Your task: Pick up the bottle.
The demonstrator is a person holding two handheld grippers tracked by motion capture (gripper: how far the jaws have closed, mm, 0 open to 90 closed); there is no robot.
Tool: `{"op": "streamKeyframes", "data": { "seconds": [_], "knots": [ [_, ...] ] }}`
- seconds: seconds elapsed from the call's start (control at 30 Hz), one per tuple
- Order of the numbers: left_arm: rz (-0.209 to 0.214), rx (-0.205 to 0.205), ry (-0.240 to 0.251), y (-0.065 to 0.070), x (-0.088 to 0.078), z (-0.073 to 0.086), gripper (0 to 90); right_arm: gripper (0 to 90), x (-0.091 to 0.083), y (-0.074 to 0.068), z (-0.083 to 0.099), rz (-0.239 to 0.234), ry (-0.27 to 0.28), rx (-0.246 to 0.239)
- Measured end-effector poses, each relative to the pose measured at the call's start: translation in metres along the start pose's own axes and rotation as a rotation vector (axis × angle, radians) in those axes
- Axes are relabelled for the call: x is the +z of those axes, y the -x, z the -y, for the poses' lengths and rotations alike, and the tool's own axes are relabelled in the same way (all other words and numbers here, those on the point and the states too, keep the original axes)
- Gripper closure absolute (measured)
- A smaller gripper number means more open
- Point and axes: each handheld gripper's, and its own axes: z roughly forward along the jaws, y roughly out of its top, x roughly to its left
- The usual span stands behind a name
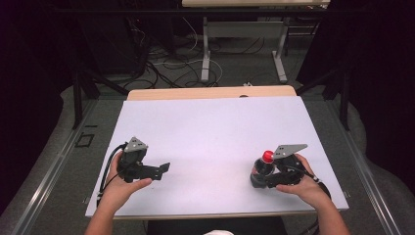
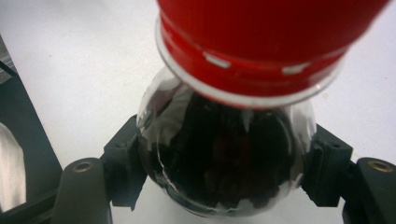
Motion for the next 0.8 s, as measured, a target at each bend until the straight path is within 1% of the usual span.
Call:
{"op": "streamKeyframes", "data": {
  "seconds": [0.03, 0.07, 0.1, 0.13, 0.17, 0.2, 0.23, 0.27, 0.3, 0.33, 0.37, 0.47, 0.5, 0.53, 0.57, 0.6, 0.63, 0.67, 0.73, 0.77, 0.8],
  "knots": [
    [0.005, 0.002, -0.009, 0.0, 0.0, 0.0, 2.0, 29.3, 0.0, -0.001, 0.0, -0.006, -0.014, -0.004],
    [0.007, 0.005, -0.017, 0.0, -0.001, -0.001, 2.0, 29.4, 0.001, -0.003, -0.001, 0.004, -0.004, -0.015],
    [0.004, 0.009, -0.018, 0.0, -0.001, -0.001, 2.0, 29.4, 0.001, -0.005, -0.001, 0.015, -0.006, -0.022],
    [0.004, 0.019, -0.017, 0.0, 0.0, -0.001, 2.0, 29.4, 0.001, -0.006, -0.002, 0.014, -0.017, -0.023],
    [0.008, 0.019, -0.011, 0.0, 0.0, -0.001, 2.0, 29.4, 0.002, -0.007, -0.002, 0.018, -0.012, -0.034],
    [0.014, 0.021, -0.015, 0.001, 0.0, -0.001, 2.0, 29.5, 0.001, -0.008, -0.002, 0.014, -0.018, -0.039],
    [0.012, 0.025, -0.021, 0.001, 0.0, -0.001, 2.0, 29.6, 0.003, -0.008, -0.002, 0.016, 0.005, -0.038],
    [0.01, 0.026, -0.015, 0.001, 0.0, -0.001, 2.1, 29.7, 0.003, -0.008, -0.002, 0.017, 0.006, -0.036],
    [0.019, 0.026, -0.016, 0.002, 0.0, -0.001, 2.1, 29.8, 0.002, -0.008, -0.002, 0.024, 0.0, -0.038],
    [0.021, 0.027, -0.018, 0.003, 0.0, -0.001, 2.2, 29.8, 0.003, -0.009, -0.002, 0.026, 0.01, -0.034],
    [0.021, 0.033, -0.025, 0.003, 0.0, -0.002, 2.3, 29.9, 0.004, -0.01, -0.003, 0.026, 0.003, -0.034],
    [0.023, 0.04, -0.025, 0.004, 0.0, -0.002, 2.6, 30.0, 0.006, -0.013, -0.005, 0.026, 0.013, -0.048],
    [0.022, 0.038, -0.02, 0.006, 0.001, -0.002, 2.8, 30.0, 0.007, -0.016, -0.006, 0.021, 0.014, -0.039],
    [0.028, 0.041, -0.016, 0.007, 0.002, -0.003, 3.1, 30.0, 0.007, -0.018, -0.008, 0.019, 0.018, -0.044],
    [0.032, 0.047, -0.023, 0.009, 0.002, -0.003, 3.3, 30.0, 0.007, -0.02, -0.01, 0.017, 0.018, -0.053],
    [0.038, 0.047, -0.015, 0.011, 0.003, -0.003, 3.4, 30.0, 0.006, -0.023, -0.012, 0.019, 0.021, -0.066],
    [0.048, 0.057, -0.024, 0.013, 0.003, -0.004, 3.4, 29.9, 0.006, -0.025, -0.014, 0.009, 0.022, -0.074],
    [0.051, 0.064, -0.02, 0.015, 0.004, -0.005, 3.4, 29.9, 0.006, -0.028, -0.017, 0.012, 0.038, -0.073],
    [0.069, 0.075, -0.014, 0.02, 0.005, -0.007, 3.3, 30.0, 0.006, -0.034, -0.021, 0.002, 0.04, -0.082],
    [0.074, 0.087, -0.015, 0.023, 0.004, -0.008, 3.3, 30.0, 0.007, -0.037, -0.024, -0.001, 0.039, -0.091],
    [0.083, 0.091, -0.004, 0.026, 0.005, -0.009, 3.2, 30.0, 0.008, -0.04, -0.026, -0.003, 0.037, -0.101]
  ]
}}
